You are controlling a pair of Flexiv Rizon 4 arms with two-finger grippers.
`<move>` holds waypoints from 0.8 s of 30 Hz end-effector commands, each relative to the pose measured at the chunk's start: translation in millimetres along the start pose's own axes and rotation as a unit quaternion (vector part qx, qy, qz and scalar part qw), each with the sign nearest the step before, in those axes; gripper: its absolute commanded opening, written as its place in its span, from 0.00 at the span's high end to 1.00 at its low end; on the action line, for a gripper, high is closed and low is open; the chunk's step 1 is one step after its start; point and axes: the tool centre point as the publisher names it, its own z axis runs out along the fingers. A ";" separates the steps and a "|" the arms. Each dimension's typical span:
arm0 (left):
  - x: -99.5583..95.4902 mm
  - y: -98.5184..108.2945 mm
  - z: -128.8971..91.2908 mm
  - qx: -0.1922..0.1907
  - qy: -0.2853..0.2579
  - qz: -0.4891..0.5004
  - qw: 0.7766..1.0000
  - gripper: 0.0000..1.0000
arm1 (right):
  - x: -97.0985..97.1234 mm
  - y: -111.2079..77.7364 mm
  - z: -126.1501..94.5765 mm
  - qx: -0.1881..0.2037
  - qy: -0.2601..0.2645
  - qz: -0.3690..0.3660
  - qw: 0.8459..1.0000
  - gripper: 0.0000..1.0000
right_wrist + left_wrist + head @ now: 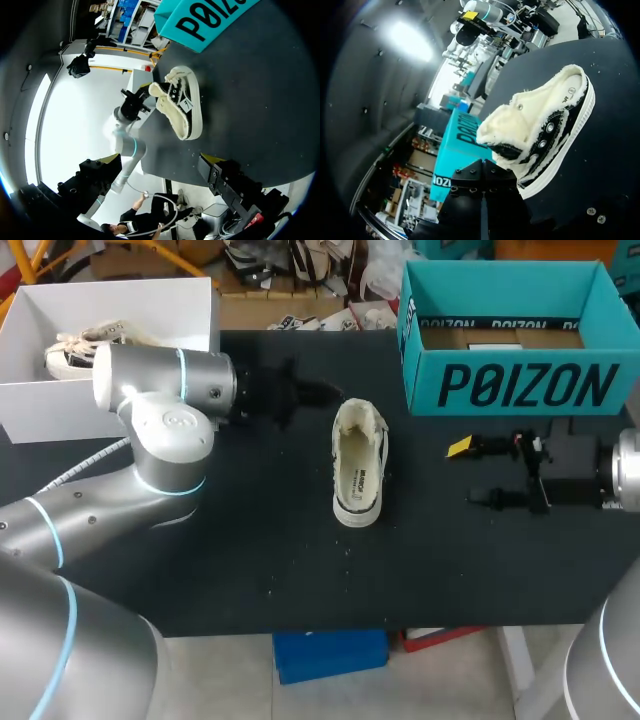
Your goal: Take the shoe out of the shoebox, open the shoe tongue, remove and reinsert the insole, then place the shoe into the shoebox
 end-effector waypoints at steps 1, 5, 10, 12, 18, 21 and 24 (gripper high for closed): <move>4.2 0.3 10.5 0.013 0.042 0.000 0.999 1.00 | 0.5 0.5 0.9 0.000 -0.001 0.001 1.000 0.00; 15.3 -6.9 13.6 0.025 0.059 0.003 0.998 1.00 | 0.5 0.5 0.9 0.000 -0.001 0.001 1.000 0.00; 27.6 -22.9 7.7 0.046 0.080 0.017 0.996 1.00 | 0.5 0.5 0.9 0.000 -0.001 0.001 1.000 0.00; 31.4 -26.0 5.5 0.048 0.093 0.023 0.994 1.00 | 0.5 0.5 0.9 0.000 -0.001 0.001 1.000 0.00; 42.7 -39.4 -5.0 0.068 0.156 0.048 0.984 1.00 | 0.5 0.5 0.9 0.000 -0.001 0.001 1.000 0.00; 37.7 -43.9 -16.7 0.074 0.173 0.059 0.980 1.00 | 0.5 0.5 0.9 0.000 -0.001 0.001 1.000 0.00; 25.6 -47.2 -28.2 0.073 0.177 0.076 0.978 1.00 | 0.5 0.5 0.9 0.000 -0.001 0.001 1.000 0.00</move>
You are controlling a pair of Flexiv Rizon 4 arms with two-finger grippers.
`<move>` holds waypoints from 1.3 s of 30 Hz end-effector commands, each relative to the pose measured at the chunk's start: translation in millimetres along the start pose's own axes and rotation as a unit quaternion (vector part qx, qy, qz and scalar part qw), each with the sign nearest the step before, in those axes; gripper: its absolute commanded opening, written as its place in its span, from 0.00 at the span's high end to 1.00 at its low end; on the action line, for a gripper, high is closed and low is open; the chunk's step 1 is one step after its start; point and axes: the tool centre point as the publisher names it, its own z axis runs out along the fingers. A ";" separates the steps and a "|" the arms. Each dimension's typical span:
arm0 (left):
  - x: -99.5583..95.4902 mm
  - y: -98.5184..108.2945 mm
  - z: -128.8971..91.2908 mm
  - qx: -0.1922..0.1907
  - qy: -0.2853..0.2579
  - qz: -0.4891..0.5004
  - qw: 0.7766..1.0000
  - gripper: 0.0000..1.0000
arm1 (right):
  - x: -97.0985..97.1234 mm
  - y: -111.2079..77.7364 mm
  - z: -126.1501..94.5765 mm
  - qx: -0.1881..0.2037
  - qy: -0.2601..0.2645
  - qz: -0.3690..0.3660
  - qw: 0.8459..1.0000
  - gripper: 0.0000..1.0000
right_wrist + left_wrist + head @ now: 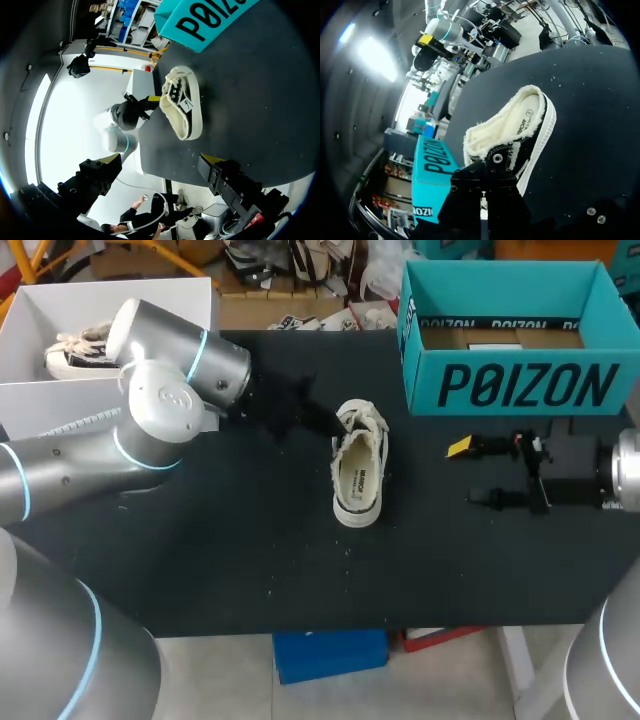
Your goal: Take the shoe out of the shoebox, open the shoe tongue, remove and reinsert the insole, then place the shoe into the shoebox
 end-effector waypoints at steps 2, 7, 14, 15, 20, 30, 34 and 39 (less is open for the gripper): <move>-14.9 -10.5 -30.8 -0.002 0.029 0.017 0.999 1.00 | 0.5 0.5 0.9 0.000 -0.001 0.000 1.000 0.00; -27.5 -7.8 -35.9 -0.006 0.030 0.030 0.999 1.00 | 0.5 0.5 0.9 0.000 -0.001 0.000 1.000 0.00; -33.3 -1.2 -17.5 0.000 0.046 0.037 0.998 1.00 | 0.5 0.5 0.9 0.000 -0.001 0.000 1.000 0.00; -33.3 -1.9 -13.7 0.001 0.050 0.040 0.998 1.00 | 0.5 0.5 0.9 0.000 -0.001 0.000 1.000 0.00; -28.0 -0.9 1.4 0.006 0.078 0.045 0.996 1.00 | 0.5 0.5 0.9 0.000 -0.001 0.000 1.000 0.00; -11.3 -3.8 20.0 0.012 0.135 0.054 0.989 1.00 | 0.5 0.5 0.9 0.000 -0.001 0.000 1.000 0.00; 0.9 -7.8 27.7 0.018 0.164 0.061 0.984 1.00 | 0.5 0.5 0.9 0.000 -0.001 0.000 1.000 0.00; 7.4 -13.0 27.1 0.022 0.170 0.060 0.983 1.00 | 0.5 0.5 0.9 0.000 -0.001 0.000 1.000 0.00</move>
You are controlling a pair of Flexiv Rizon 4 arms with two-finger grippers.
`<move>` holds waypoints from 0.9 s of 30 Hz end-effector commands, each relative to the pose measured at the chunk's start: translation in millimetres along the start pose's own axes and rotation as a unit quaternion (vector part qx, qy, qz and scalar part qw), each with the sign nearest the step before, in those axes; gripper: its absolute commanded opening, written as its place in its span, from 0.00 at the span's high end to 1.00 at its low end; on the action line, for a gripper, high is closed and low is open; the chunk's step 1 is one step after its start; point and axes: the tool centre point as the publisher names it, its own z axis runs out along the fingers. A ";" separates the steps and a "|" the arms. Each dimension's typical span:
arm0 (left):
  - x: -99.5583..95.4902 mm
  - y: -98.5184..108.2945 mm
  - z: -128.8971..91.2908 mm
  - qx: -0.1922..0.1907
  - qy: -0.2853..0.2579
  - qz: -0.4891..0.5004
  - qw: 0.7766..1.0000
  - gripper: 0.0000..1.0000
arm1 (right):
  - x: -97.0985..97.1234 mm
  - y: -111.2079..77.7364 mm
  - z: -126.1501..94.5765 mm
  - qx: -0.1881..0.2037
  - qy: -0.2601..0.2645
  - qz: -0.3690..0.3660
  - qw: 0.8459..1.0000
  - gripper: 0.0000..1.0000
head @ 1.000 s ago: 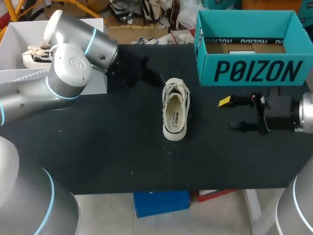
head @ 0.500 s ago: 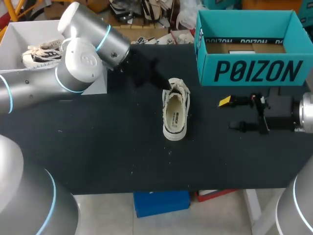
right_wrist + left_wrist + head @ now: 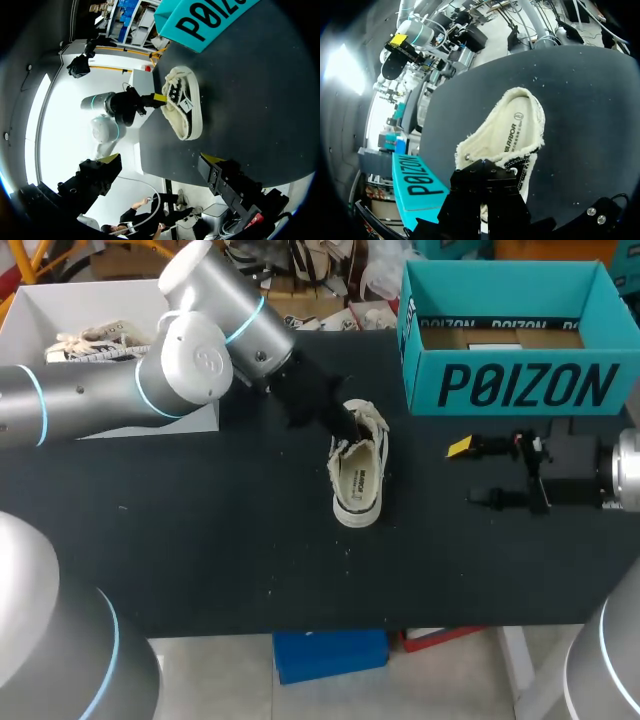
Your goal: Take the shoe out of the shoebox, open the shoe tongue, remove and reinsert the insole, then place the shoe into the shoebox
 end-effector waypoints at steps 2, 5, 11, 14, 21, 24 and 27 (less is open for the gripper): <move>1.7 -1.9 -6.1 -0.003 0.001 0.001 1.000 1.00 | 0.5 0.5 0.8 0.000 -0.001 0.000 1.000 0.00; -0.1 -9.3 -21.0 -0.008 -0.008 0.007 1.000 1.00 | 0.5 0.5 0.8 0.000 -0.001 0.000 1.000 0.00; -5.4 -26.7 -56.6 -0.017 -0.020 0.019 0.999 1.00 | 0.5 0.5 0.8 0.000 -0.001 0.000 1.000 0.00; -2.6 -34.9 -68.9 -0.020 -0.016 0.020 0.999 1.00 | 0.5 0.5 0.8 0.000 -0.001 0.000 1.000 0.00; 14.7 -48.6 -89.4 -0.024 0.019 0.004 1.000 1.00 | 0.5 0.5 0.8 0.000 -0.001 0.000 1.000 0.00; 22.2 -53.2 -97.6 -0.036 0.024 0.001 0.999 1.00 | 0.5 0.5 0.8 0.000 -0.001 0.000 1.000 0.00; 31.0 -56.8 -103.9 -0.044 0.015 -0.015 0.999 0.95 | 0.5 0.5 0.8 0.000 -0.001 0.000 1.000 0.00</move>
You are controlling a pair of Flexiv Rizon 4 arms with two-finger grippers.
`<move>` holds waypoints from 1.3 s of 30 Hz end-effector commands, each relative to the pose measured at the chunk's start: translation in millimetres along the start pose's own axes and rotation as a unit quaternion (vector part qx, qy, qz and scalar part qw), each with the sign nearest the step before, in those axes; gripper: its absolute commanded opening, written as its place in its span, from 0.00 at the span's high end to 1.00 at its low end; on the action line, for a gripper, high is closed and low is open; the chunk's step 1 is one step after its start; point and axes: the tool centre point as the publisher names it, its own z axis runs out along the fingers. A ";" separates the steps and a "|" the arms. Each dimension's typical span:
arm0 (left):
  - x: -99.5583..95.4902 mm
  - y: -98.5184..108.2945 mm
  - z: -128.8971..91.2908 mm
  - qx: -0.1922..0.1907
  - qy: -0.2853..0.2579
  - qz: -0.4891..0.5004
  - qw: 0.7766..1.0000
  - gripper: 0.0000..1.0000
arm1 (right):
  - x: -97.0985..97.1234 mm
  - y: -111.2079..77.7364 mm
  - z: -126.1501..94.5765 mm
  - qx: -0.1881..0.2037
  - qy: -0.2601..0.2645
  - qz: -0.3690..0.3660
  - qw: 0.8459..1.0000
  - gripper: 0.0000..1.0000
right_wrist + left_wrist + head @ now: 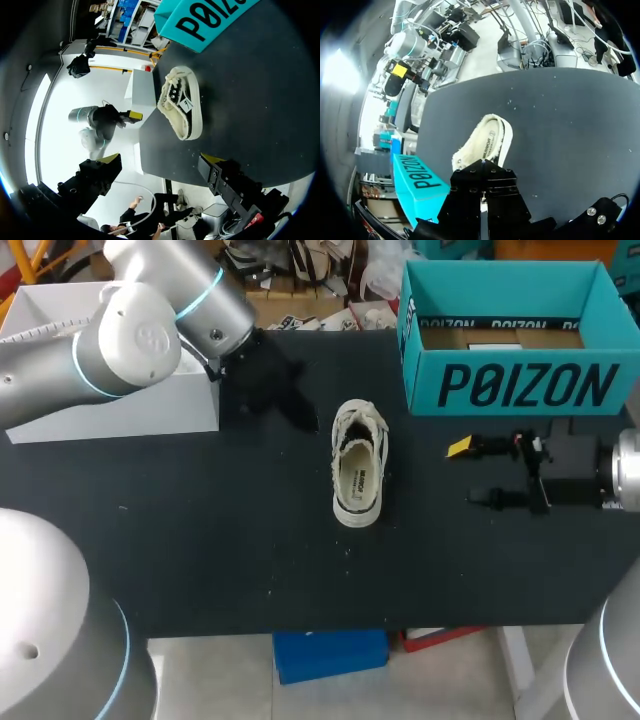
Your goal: Take the shoe out of the shoebox, open the shoe tongue, remove and reinsert the insole, then place the shoe into the shoebox
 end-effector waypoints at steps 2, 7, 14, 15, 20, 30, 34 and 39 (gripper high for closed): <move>19.3 -14.8 -21.1 -0.023 -0.013 -0.020 0.999 0.87 | 0.5 0.5 0.8 0.000 -0.001 0.000 1.000 0.00; 38.7 -18.7 -35.3 -0.043 -0.036 -0.064 0.996 0.87 | 0.5 0.5 0.8 0.000 -0.001 0.000 1.000 0.00; 43.4 -21.6 -38.6 -0.040 -0.037 -0.066 0.996 0.00 | 0.5 0.5 0.8 0.000 -0.001 0.000 1.000 0.00; 43.4 -21.6 -38.6 -0.040 -0.037 -0.066 0.996 0.00 | 0.5 0.5 0.8 0.000 -0.001 0.000 1.000 0.00; 43.4 -21.6 -38.6 -0.040 -0.037 -0.066 0.996 0.00 | 0.5 0.5 0.8 0.000 -0.001 0.000 1.000 0.00; 65.0 -38.2 -40.1 -0.003 -0.111 -0.305 0.946 0.00 | 0.5 0.5 0.8 0.000 -0.001 0.000 1.000 0.00; 71.5 -44.7 -49.8 0.000 -0.127 -0.390 0.912 0.00 | 0.5 0.5 0.8 0.000 -0.001 0.000 1.000 0.00; 83.9 -47.2 -62.4 -0.001 -0.156 -0.487 0.859 0.00 | 0.5 0.5 0.8 0.000 -0.001 0.000 1.000 0.00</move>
